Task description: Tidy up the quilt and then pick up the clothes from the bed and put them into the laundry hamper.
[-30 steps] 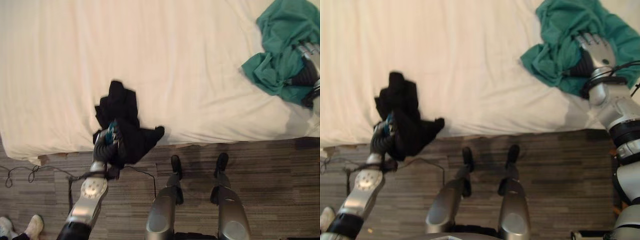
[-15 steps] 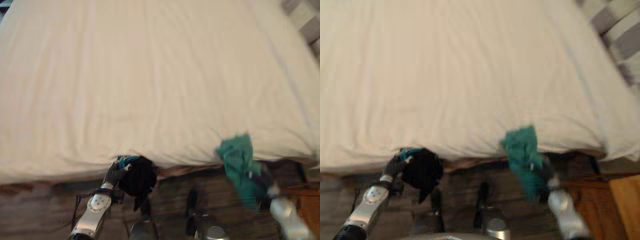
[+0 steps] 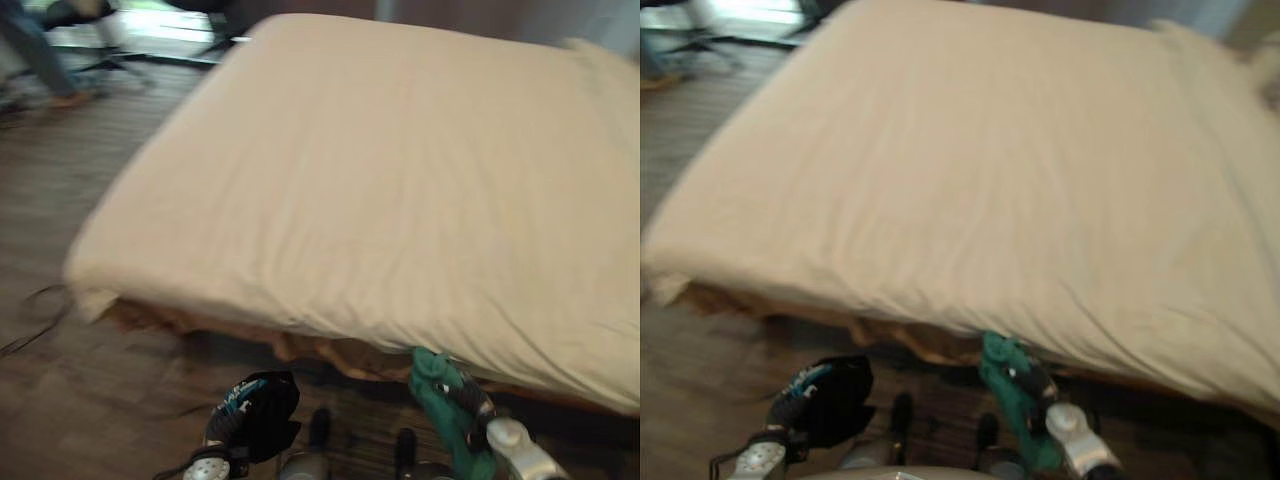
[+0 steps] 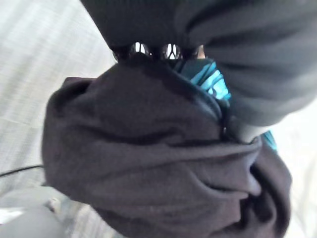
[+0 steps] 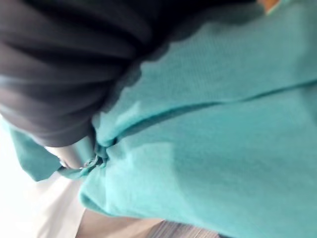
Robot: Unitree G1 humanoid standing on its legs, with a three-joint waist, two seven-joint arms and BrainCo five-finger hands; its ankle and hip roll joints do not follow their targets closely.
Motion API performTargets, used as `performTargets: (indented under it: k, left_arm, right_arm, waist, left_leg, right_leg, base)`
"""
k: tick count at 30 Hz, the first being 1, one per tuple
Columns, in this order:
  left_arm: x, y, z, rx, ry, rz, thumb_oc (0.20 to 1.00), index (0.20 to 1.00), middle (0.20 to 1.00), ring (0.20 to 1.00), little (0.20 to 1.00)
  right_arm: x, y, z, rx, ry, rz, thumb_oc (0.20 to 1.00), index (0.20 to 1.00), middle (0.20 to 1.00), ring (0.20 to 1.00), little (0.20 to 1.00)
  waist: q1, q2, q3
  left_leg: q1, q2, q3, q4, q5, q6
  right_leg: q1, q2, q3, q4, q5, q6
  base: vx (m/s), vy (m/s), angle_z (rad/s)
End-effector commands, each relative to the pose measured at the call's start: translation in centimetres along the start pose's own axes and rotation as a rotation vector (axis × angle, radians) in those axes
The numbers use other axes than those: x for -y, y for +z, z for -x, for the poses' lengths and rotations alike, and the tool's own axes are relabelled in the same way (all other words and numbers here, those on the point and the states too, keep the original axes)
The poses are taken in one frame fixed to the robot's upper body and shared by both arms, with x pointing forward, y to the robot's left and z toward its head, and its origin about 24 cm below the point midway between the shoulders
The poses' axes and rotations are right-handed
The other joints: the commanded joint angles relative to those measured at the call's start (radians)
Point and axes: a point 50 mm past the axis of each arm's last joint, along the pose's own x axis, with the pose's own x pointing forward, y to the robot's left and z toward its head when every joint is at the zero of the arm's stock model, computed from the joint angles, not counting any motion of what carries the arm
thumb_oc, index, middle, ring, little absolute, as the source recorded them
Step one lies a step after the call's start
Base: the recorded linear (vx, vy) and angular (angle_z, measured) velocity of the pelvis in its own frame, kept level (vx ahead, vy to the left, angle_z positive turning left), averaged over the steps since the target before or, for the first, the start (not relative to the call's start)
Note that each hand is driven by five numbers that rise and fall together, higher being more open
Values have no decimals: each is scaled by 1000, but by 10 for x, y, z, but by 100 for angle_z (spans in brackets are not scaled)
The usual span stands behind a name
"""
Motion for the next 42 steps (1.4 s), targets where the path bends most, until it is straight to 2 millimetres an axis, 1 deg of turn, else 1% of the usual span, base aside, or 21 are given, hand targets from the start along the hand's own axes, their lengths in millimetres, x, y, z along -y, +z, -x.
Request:
performTargets:
  k: [1,2,3,4,5,7,9,10,13,15,16,17,20,21,22,23,30,31,38,41,42]
  left_arm:
    - [-5,46,-12,173,34,-3,200,200,200,200,200]
    - [-4,47,-14,171,37,0,200,200,200,200,200]
    - [-10,56,-15,203,72,20,200,200,200,200,200]
    - [-10,56,-15,202,73,20,200,200,200,200,200]
    - [-15,60,-13,224,91,24,200,200,200,200,200]
    - [-19,60,-13,228,105,23,200,200,200,200,200]
    - [-22,52,-12,194,137,27,200,200,200,200,200]
    - [-22,52,-12,194,137,27,200,200,200,200,200]
    - [-22,45,-12,159,155,10,200,200,200,200,200]
    - [-26,48,-11,175,178,16,200,200,200,200,200]
    - [-26,48,-11,175,178,16,200,200,200,200,200]
    - [-21,60,-13,219,171,31,200,200,200,200,200]
    - [-16,64,-14,235,146,25,200,200,200,200,200]
    - [-10,69,-17,249,124,11,200,200,200,200,200]
    - [-10,69,-17,249,124,11,200,200,200,200,200]
    - [-9,73,-20,250,132,-7,200,200,200,200,200]
    - [-1,45,-14,176,96,50,200,200,200,200,200]
    - [64,93,-49,167,-77,-103,200,200,200,200,200]
    - [65,94,-47,189,-78,-49,200,200,200,200,200]
    - [62,87,-45,180,-76,-40,200,200,200,200,200]
    - [60,87,-45,179,-69,-28,200,200,200,200,200]
  right_arm:
    - [22,40,-9,172,-89,54,200,200,200,200,200]
    - [28,40,-9,170,-112,65,200,200,200,200,200]
    - [33,40,-7,169,-148,40,200,200,200,200,200]
    - [33,39,-7,169,-147,40,200,200,200,200,200]
    - [36,33,-3,158,-172,-12,200,200,200,200,200]
    - [41,25,2,143,-200,-53,200,200,200,200,200]
    - [41,-10,19,40,-255,-145,200,200,200,200,200]
    - [41,-10,19,40,-255,-145,200,200,200,200,200]
    - [40,-29,27,-30,-340,-216,200,200,200,200,200]
    - [38,-22,24,-7,-357,-256,200,200,200,200,200]
    - [38,-22,24,-7,-357,-256,200,200,200,200,200]
    - [43,-13,18,20,-378,-264,200,200,200,200,200]
    - [48,-13,19,27,-404,-278,200,200,200,200,200]
    - [54,-14,22,36,-433,-304,200,200,200,200,200]
    - [54,-14,22,36,-433,-304,200,200,200,200,200]
    - [60,-16,22,28,-467,-317,200,200,200,200,200]
    - [54,-16,20,15,-396,-255,200,200,200,200,200]
    - [16,-13,-9,-48,-73,-1,200,200,200,200,200]
    - [19,9,-11,64,-42,106,200,200,200,200,200]
    - [28,21,-11,114,-35,166,200,200,200,200,200]
    - [31,23,-11,121,-39,180,200,200,200,200,200]
  waist:
    - [50,-15,89]
    - [47,-7,92]
    - [43,-7,96]
    - [41,-7,98]
    - [47,-13,93]
    - [48,-20,85]
    - [37,-34,50]
    - [36,-34,50]
    - [64,-33,43]
    - [48,-31,63]
    - [49,-32,63]
    - [36,-18,93]
    - [24,-10,101]
    - [-3,-16,100]
    - [-3,-16,99]
    - [-21,-25,109]
    - [7,-51,46]
    - [41,-119,9]
    - [39,-96,39]
    - [48,-95,70]
    - [59,-94,87]
  left_leg:
    - [-39,3,48,47,-75,-53]
    - [-49,25,130,59,-83,-52]
    - [-26,98,304,112,-122,-51]
    - [-25,99,302,117,-126,-51]
    - [-15,130,351,183,-145,-50]
    - [-10,142,352,215,-169,-52]
    - [45,176,378,202,-190,-59]
    - [46,176,377,201,-189,-59]
    - [59,109,287,91,-192,-26]
    - [91,62,225,20,-183,1]
    - [92,61,227,19,-183,1]
    - [89,47,175,6,-159,7]
    - [86,34,117,1,-153,3]
    - [76,4,60,-1,-152,1]
    - [75,4,59,-1,-152,1]
    - [76,-23,28,15,-156,6]
    - [98,-49,54,8,-172,15]
    - [116,-88,-4,-1,-171,21]
    - [130,-77,-27,28,-185,-3]
    - [59,-102,19,267,-221,-41]
    - [14,-102,38,353,-192,-62]
  right_leg:
    - [-25,-63,-63,5,-154,32]
    - [-23,-80,-121,8,-157,32]
    - [7,-115,-232,18,-156,37]
    - [11,-114,-235,18,-157,38]
    - [31,-143,-319,42,-146,28]
    - [45,-160,-374,54,-147,23]
    - [79,-191,-453,78,-143,29]
    - [80,-191,-455,78,-143,30]
    - [59,-287,-524,249,-106,67]
    - [-19,-315,-434,389,-80,86]
    - [-20,-317,-433,391,-81,86]
    - [-121,-223,-268,395,-110,79]
    - [-144,-159,-200,348,-161,69]
    - [-146,-108,-139,230,-160,53]
    - [-146,-108,-140,229,-159,53]
    - [-121,-87,-58,141,-153,64]
    - [-29,-95,-73,5,-88,64]
    - [17,7,-90,15,-164,30]
    - [31,14,-119,8,-186,9]
    - [57,5,-104,2,-203,-6]
    - [69,1,-104,2,-214,-13]
  base:
    - [-199,33,120]
    - [-215,69,217]
    - [-210,66,240]
    - [-238,89,308]
    - [-176,89,257]
    - [-134,103,217]
    - [-71,259,178]
    - [-22,468,248]
    - [59,392,183]
    - [85,300,158]
    - [-68,308,157]
    - [-88,208,99]
    - [-12,79,101]
    - [46,9,112]
    - [82,14,133]
    - [34,20,125]
    - [108,-3,17]
    - [53,-37,-10]
    - [86,-150,25]
    - [90,-69,-11]
    - [53,-82,3]
